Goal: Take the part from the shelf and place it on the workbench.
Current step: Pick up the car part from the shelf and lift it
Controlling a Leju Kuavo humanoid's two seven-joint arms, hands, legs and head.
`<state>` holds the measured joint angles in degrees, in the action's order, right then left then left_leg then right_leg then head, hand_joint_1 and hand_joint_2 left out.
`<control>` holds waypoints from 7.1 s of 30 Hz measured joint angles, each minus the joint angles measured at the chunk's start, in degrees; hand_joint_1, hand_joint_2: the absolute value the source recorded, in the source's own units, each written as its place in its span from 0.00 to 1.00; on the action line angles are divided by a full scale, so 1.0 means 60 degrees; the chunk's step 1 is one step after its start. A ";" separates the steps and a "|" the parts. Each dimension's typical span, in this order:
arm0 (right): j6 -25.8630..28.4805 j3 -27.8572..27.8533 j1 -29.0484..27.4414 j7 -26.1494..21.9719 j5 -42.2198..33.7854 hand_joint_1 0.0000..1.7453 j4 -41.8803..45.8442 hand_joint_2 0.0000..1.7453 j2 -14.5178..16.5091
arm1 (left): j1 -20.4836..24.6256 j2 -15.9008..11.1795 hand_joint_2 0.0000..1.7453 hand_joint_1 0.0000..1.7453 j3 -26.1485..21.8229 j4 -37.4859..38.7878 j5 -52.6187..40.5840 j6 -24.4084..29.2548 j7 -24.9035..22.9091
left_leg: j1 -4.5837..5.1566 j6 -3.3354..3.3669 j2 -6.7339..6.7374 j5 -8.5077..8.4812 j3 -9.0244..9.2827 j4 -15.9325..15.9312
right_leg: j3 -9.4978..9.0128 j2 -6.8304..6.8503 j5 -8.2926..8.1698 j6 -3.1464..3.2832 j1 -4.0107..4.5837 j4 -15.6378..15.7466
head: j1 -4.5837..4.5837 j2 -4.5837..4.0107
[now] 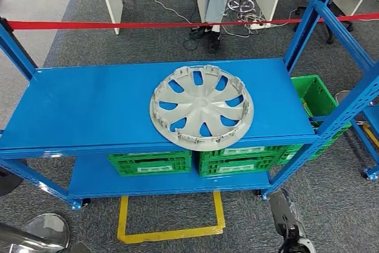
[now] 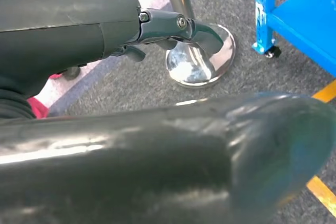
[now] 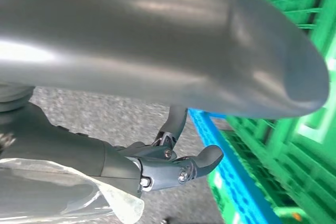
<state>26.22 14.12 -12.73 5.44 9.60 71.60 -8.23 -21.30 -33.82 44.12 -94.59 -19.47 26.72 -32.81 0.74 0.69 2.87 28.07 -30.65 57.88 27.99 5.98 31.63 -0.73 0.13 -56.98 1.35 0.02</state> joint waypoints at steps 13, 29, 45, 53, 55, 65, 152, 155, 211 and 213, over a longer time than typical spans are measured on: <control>-0.0282 -0.1117 -0.0344 -0.0897 0.2295 0.00 0.3484 0.50 0.0371 | -0.0544 0.0982 0.00 0.00 -0.0891 0.0053 -0.2566 -0.0155 -0.0142 | 0.0001 0.0001 0.0002 0.0002 -0.0001 0.0000 | 0.0001 -0.0003 0.0000 0.0000 -0.0002 0.0000 | 0.0000 0.0000; 0.0079 -0.1357 -0.0632 -0.2066 0.4641 0.00 0.6753 1.00 0.0375 | -0.0689 0.2300 0.00 0.00 -0.1843 0.0254 -0.2728 0.1659 0.1854 | 0.0006 0.0002 0.0003 0.0002 0.0000 0.0000 | 0.0003 -0.0003 0.0000 -0.0001 -0.0008 0.0000 | 0.0000 0.0000; 0.0709 -0.0334 -0.0229 -0.2520 0.5531 0.00 0.6938 1.00 -0.0160 | 0.0445 0.3629 0.00 0.00 -0.2880 0.3594 -0.0671 0.1919 0.4415 | 0.0007 0.0003 0.0003 0.0001 -0.0007 0.0000 | -0.0035 -0.0003 -0.0002 -0.0001 -0.0008 0.0000 | -0.0002 0.0000; 0.1090 0.0389 0.0106 -0.2762 0.6431 0.00 0.6678 1.00 -0.0425 | 0.1023 0.4194 0.00 0.00 -0.3465 0.5874 0.0254 0.1772 0.5324 | 0.0007 0.0003 0.0002 0.0001 -0.0009 0.0000 | -0.0036 -0.0002 -0.0002 -0.0001 -0.0007 0.0000 | -0.0002 0.0000; 0.1180 0.0513 0.0184 -0.2874 0.6701 0.00 0.6571 1.00 -0.0442 | 0.1167 0.4331 0.00 0.00 -0.3623 0.6436 0.0488 0.1720 0.5527 | 0.0007 0.0003 0.0002 0.0001 -0.0009 0.0000 | -0.0036 -0.0002 -0.0002 -0.0001 -0.0007 0.0000 | -0.0001 0.0000; 0.1595 0.0913 0.0603 -0.3835 0.8350 0.00 0.6020 1.00 -0.0453 | 0.1815 0.4923 0.00 0.00 -0.4325 0.9058 0.1604 0.1424 0.6491 | 0.0008 0.0003 0.0003 0.0001 -0.0011 0.0001 | -0.0038 -0.0002 -0.0003 -0.0003 -0.0008 0.0000 | -0.0002 0.0000; -0.0099 0.6820 0.6388 0.0195 1.0525 0.00 0.1092 1.00 -0.0461 | 0.1664 0.2476 0.00 0.00 0.2289 0.5998 0.4248 0.2194 0.3147 | 0.0010 0.0016 0.0016 -0.0015 -0.0031 0.0007 | -0.0075 -0.0020 -0.0023 -0.0026 -0.0008 -0.0008 | 0.0000 0.0000; -0.0124 0.6770 0.6225 0.0302 1.0408 0.00 0.0765 1.00 -0.0449 | 0.1185 0.2343 0.00 0.00 0.2056 0.5559 0.3818 0.2207 0.2628 | 0.0010 0.0016 0.0017 -0.0015 -0.0036 0.0007 | -0.0067 -0.0024 -0.0023 -0.0026 -0.0008 -0.0008 | 0.0001 0.0000; 0.0869 0.5129 0.6115 0.0342 1.0608 0.00 0.1579 1.00 0.0112 | -0.0519 0.1345 0.00 0.00 0.1333 0.2484 0.3048 0.2220 0.0270 | 0.0011 0.0014 0.0018 -0.0023 -0.0049 0.0008 | -0.0050 -0.0020 -0.0029 -0.0024 -0.0007 -0.0008 | 0.0001 0.0000; 0.0869 0.5095 0.6081 0.0336 1.0601 0.00 0.1717 1.00 0.0112 | -0.0510 0.1336 0.00 0.00 0.1358 0.2474 0.3048 0.2220 0.0270 | 0.0011 0.0014 0.0018 -0.0023 -0.0049 0.0008 | -0.0051 -0.0021 -0.0029 -0.0023 -0.0007 -0.0008 | 0.0000 0.0000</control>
<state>31.44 44.69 23.75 7.46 73.20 81.91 -7.56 -24.36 -25.80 52.27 -79.75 -1.18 40.04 -31.19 0.81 0.77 2.98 27.93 -30.94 57.92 27.68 5.86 31.45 -0.87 0.08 -57.03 1.36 0.02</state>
